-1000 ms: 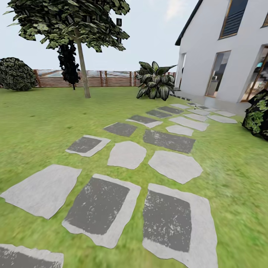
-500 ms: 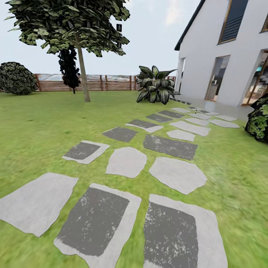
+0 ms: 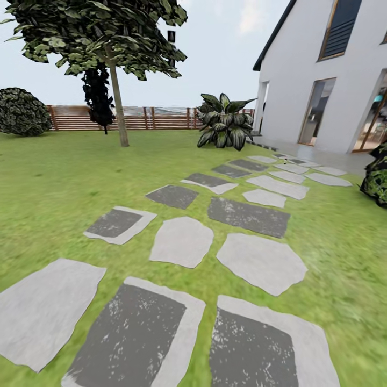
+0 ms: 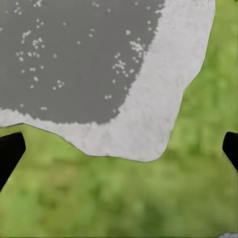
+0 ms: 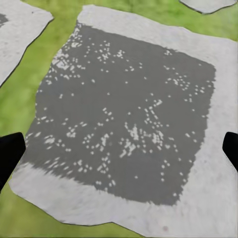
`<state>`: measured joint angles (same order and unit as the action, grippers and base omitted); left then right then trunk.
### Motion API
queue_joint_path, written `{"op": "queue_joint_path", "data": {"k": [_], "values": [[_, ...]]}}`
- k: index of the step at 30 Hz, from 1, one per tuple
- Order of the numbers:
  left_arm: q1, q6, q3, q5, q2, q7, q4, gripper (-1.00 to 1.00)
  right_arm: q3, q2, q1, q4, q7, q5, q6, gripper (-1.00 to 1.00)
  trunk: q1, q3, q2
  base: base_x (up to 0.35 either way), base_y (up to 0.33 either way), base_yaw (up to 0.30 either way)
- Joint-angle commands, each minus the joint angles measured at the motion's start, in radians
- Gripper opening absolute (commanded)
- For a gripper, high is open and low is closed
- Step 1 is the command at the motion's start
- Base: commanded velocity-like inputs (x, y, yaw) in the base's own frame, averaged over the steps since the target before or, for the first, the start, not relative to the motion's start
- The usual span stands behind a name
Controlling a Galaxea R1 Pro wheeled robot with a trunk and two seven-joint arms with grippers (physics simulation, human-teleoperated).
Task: Pick up the pesticide atomizer in the garden and spray insectifuge to fully cover both potted plants in the garden.
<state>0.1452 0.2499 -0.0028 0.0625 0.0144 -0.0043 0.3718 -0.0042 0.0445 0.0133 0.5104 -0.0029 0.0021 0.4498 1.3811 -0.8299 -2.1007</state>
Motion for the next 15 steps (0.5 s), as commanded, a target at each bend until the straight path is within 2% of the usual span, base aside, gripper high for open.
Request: {"op": "queue_joint_path", "data": {"k": [1,11,15], "values": [[0.0,0.003,0.001,0.006,0.0,0.0,0.0,1.0,0.0,0.0,0.001,-0.001,0.0,0.0,0.003,1.0,0.0,-0.001,0.0,0.339,0.0,0.0],[0.001,0.003,0.001,0.006,0.001,0.0,-0.001,1.0,0.0,0.0,0.001,0.0,0.0,0.0,0.003,1.0,0.0,-0.001,0.0,0.339,0.0,-0.002],[0.001,0.003,0.0,0.006,0.002,0.0,-0.001,1.0,0.0,0.0,0.001,0.0,0.0,0.0,0.003,1.0,0.0,-0.001,0.0,0.339,0.0,-0.093]]}}
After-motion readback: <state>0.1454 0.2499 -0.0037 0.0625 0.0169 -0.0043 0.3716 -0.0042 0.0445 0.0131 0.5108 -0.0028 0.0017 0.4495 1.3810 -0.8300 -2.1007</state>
